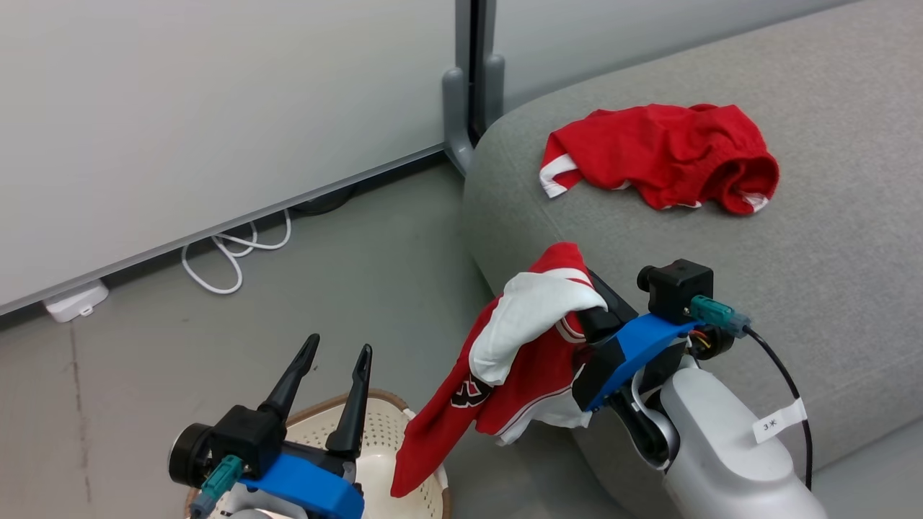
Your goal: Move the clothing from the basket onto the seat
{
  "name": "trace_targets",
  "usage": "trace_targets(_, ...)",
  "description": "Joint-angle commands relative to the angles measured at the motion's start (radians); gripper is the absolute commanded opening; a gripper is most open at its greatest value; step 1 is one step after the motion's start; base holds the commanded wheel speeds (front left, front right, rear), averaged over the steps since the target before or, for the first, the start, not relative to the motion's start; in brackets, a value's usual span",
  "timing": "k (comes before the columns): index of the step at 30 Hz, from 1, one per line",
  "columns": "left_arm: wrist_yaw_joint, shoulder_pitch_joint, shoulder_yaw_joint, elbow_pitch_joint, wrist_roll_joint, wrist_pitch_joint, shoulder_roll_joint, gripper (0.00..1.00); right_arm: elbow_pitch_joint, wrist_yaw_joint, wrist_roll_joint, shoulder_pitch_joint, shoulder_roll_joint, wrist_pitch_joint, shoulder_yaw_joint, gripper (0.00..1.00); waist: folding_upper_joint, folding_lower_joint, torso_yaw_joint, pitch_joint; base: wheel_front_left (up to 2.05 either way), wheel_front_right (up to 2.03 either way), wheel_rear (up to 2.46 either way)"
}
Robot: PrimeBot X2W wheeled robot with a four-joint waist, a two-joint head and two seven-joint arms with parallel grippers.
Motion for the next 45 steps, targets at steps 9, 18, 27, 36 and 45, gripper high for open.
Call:
trace_targets(9,-0.013,-0.015,0.017,0.007,0.019,-0.005,-0.003,1.00,-0.052,0.000,-0.003,0.032,-0.001,0.012,-0.009,0.00,0.0000,0.0000,-0.086,0.029,0.00,0.00,0.00)
trace_targets(18,-0.015,-0.027,0.017,0.007,0.028,-0.005,-0.003,1.00,-0.089,0.000,-0.005,0.043,-0.001,0.022,-0.022,0.00,0.0000,0.0000,-0.115,0.048,0.00,0.00,0.00)
trace_targets(27,-0.016,-0.035,0.010,-0.003,0.030,-0.005,0.016,1.00,-0.132,0.000,0.033,-0.016,-0.001,0.043,-0.048,0.00,0.0000,0.0000,-0.118,0.076,0.00,0.00,0.00)
trace_targets(36,-0.016,-0.078,0.005,-0.040,0.054,-0.005,0.032,1.00,-0.139,0.000,0.132,-0.239,0.000,0.096,-0.192,0.00,0.0000,0.0000,-0.078,0.172,0.00,0.00,0.00)
trace_targets(45,-0.016,-0.144,-0.007,-0.091,0.072,-0.005,0.071,1.00,-0.145,0.000,0.053,-0.534,-0.120,0.159,-0.360,0.00,0.0000,0.0000,-0.032,0.320,0.00,0.00,0.00)
